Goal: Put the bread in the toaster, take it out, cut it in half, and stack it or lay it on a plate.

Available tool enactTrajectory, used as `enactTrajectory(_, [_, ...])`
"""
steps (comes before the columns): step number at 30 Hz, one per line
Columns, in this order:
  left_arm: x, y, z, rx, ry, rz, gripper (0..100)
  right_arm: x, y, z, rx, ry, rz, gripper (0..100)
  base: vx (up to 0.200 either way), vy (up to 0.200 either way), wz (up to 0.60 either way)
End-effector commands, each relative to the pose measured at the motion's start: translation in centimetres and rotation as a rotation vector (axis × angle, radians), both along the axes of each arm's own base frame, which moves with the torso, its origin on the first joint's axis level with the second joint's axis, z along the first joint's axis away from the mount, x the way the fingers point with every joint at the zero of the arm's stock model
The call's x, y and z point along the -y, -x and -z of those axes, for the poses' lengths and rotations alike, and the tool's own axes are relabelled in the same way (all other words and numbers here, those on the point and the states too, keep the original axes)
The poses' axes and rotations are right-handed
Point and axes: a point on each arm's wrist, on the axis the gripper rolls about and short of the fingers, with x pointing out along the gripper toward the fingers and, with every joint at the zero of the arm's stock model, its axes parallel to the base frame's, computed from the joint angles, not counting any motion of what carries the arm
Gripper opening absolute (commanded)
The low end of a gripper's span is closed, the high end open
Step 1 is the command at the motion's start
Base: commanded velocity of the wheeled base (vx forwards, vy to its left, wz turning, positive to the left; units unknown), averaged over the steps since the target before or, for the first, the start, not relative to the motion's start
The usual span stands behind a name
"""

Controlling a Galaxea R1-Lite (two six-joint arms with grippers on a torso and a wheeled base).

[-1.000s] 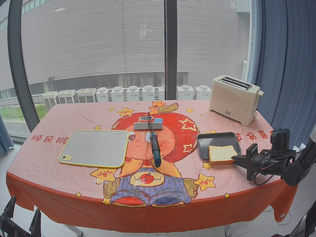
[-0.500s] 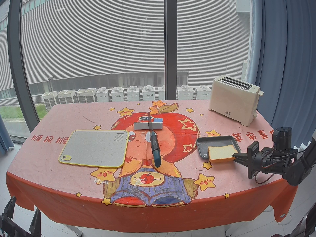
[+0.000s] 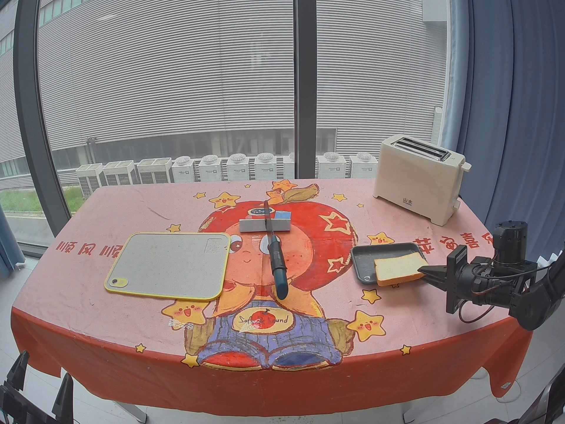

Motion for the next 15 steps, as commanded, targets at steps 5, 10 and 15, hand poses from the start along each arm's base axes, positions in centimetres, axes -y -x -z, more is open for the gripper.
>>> enactTrajectory(5, [0.0, 0.0, 0.5, -0.002, 0.0, -0.001, 100, -0.1, 0.6, -1.4, 0.049, -0.008, -0.007, 0, 0.0, 0.0, 0.0])
enactTrajectory(10, [0.0, 0.0, 0.5, 0.0, 0.0, -0.001, 100, 0.0, 0.9, -2.1, 0.088, 0.008, -0.018, 0, 0.0, 0.0, 0.0])
enactTrajectory(15, [0.0, 0.0, 0.5, -0.002, 0.0, -0.001, 100, 0.3, 1.2, -2.8, 0.141, 0.048, -0.034, 0, 0.0, 0.0, 0.0])
